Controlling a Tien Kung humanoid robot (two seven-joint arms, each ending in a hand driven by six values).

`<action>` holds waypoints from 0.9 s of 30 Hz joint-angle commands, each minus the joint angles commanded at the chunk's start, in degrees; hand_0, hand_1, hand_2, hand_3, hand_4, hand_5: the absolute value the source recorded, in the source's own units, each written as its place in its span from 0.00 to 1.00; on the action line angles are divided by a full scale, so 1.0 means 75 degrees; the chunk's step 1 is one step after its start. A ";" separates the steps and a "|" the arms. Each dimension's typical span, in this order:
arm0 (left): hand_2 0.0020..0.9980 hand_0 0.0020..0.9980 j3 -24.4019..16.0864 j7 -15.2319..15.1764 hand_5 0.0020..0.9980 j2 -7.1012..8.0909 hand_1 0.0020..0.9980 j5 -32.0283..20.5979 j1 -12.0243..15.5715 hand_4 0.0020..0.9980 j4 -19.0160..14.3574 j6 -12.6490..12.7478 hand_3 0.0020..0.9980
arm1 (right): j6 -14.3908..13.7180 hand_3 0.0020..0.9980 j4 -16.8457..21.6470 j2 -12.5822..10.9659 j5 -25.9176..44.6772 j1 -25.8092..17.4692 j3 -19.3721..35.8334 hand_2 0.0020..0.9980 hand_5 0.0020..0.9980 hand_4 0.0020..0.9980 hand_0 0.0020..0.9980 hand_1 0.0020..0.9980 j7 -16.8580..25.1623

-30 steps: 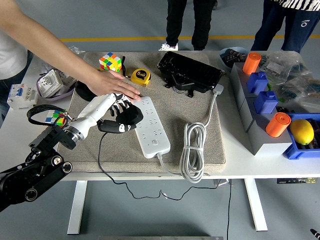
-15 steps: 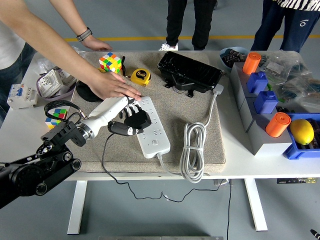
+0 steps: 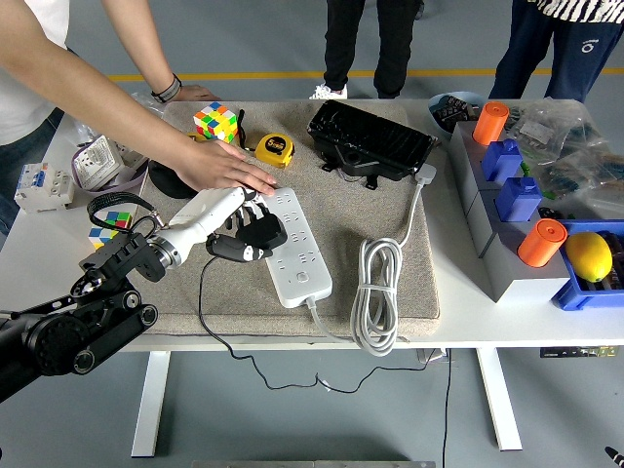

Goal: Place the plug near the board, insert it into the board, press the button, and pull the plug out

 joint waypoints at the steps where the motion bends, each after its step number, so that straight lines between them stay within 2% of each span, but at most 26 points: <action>1: 0.39 0.28 0.0007 -0.0009 0.00 0.0006 0.35 -0.0014 0.0003 0.83 0.0002 0.0001 0.54 | 0.0001 0.55 0.0000 0.0001 0.0002 0.0001 0.0000 0.60 0.39 0.95 0.60 0.62 0.0001; 27: 0.40 0.28 0.0039 0.0013 0.00 0.0045 0.35 0.0269 0.0012 0.83 0.0074 -0.0032 0.54 | -0.0002 0.55 0.0003 0.0010 -0.0004 0.0005 0.0008 0.60 0.38 0.95 0.60 0.62 0.0011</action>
